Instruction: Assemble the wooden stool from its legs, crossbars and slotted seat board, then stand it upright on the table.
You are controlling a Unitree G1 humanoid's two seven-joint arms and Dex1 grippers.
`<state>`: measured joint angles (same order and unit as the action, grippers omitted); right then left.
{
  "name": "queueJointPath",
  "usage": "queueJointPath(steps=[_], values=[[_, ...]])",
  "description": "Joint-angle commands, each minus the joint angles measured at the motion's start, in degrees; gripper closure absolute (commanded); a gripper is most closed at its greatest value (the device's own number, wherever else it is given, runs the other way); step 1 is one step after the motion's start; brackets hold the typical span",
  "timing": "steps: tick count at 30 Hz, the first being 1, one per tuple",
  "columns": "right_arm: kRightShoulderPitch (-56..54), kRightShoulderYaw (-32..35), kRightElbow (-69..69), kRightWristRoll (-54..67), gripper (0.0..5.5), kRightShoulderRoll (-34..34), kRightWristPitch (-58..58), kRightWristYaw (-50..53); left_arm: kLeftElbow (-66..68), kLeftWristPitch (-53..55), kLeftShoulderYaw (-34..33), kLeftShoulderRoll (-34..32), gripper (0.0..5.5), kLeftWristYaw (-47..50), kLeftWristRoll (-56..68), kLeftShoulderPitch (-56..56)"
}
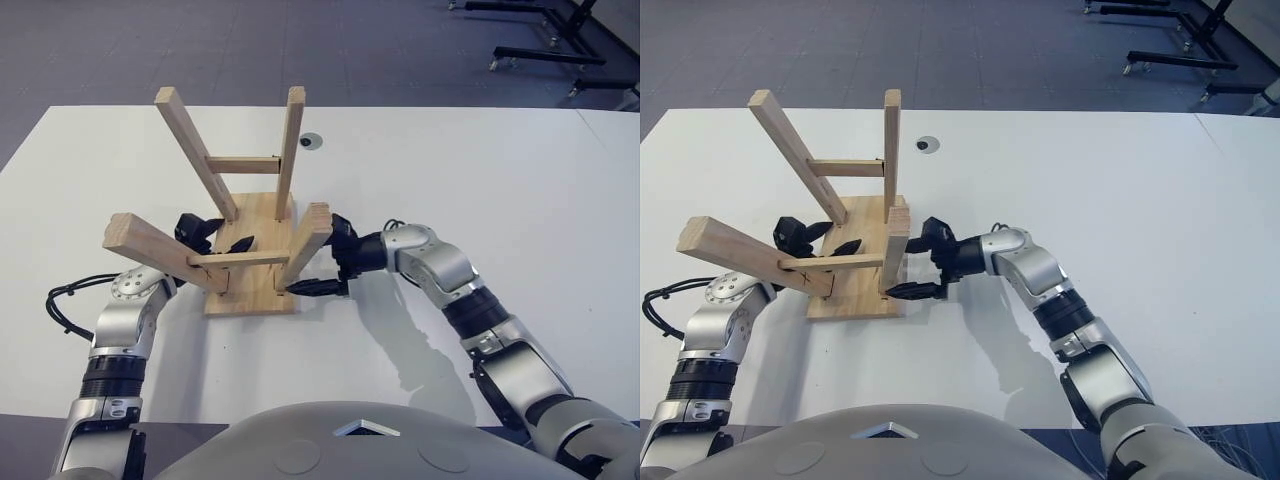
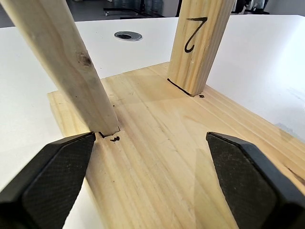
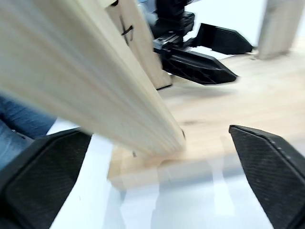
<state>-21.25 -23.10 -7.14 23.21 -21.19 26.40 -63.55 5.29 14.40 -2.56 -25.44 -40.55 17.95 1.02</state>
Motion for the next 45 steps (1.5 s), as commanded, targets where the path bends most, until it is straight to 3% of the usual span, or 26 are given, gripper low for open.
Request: queueJointPath(steps=[1, 6, 13, 18, 25, 28, 36, 38, 41, 45], values=[[6.42, 7.32, 7.12, 4.41, 0.13, -3.87, 2.73, 0.84, -0.35, 1.19, 1.06, 0.83, 1.23, -0.62, 0.24, -0.4], [19.2, 22.78, 18.45, 12.72, 0.13, -5.53, 4.74, 8.35, -1.85, 0.26, 1.37, 3.86, 1.23, 2.04, 0.12, 0.56], [18.84, 38.08, 29.41, 20.63, 0.13, 4.8, 0.5, 30.6, 0.34, -1.52, 1.8, 8.96, 1.23, 7.12, -1.37, 5.64], [10.8, 40.76, 37.08, 26.45, 0.13, 7.36, 0.29, 41.92, 2.72, -2.65, 2.85, 12.55, 1.23, 9.65, -2.19, 8.87], [11.28, 39.85, 37.0, 28.72, 0.13, 7.79, -0.99, 43.25, 3.1, -3.59, 2.69, 14.76, 1.23, 11.23, -2.62, 9.34], [11.35, 40.75, 36.37, 28.67, 0.13, 7.7, -2.2, 43.42, -2.37, -1.7, 0.86, 12.1, 1.23, 9.65, -0.61, 7.45], [16.14, 42.93, 36.61, 29.81, 0.13, 8.8, -5.72, 43.94, -17.69, 10.55, -15.97, -5.77, 1.23, 3.97, 10.77, 2.19], [17.07, 43.22, 37.0, 30.22, 0.13, 8.54, -6.02, 44.14, -19.93, 12.69, -14.24, -11.04, 1.23, 0.77, 8.18, -4.04], [17.8, 43.62, 37.36, 30.88, 0.13, 8.17, -6.22, 44.34, -20.31, 12.68, -6.13, -17.41, 1.23, -3.77, 1.02, -12.24], [16.69, 43.86, 37.04, 31.9, 0.13, 7.3, -6.13, 44.38, -15.28, 8.61, 2.05, -18.2, 1.23, -4.33, -7.07, -13.6]])
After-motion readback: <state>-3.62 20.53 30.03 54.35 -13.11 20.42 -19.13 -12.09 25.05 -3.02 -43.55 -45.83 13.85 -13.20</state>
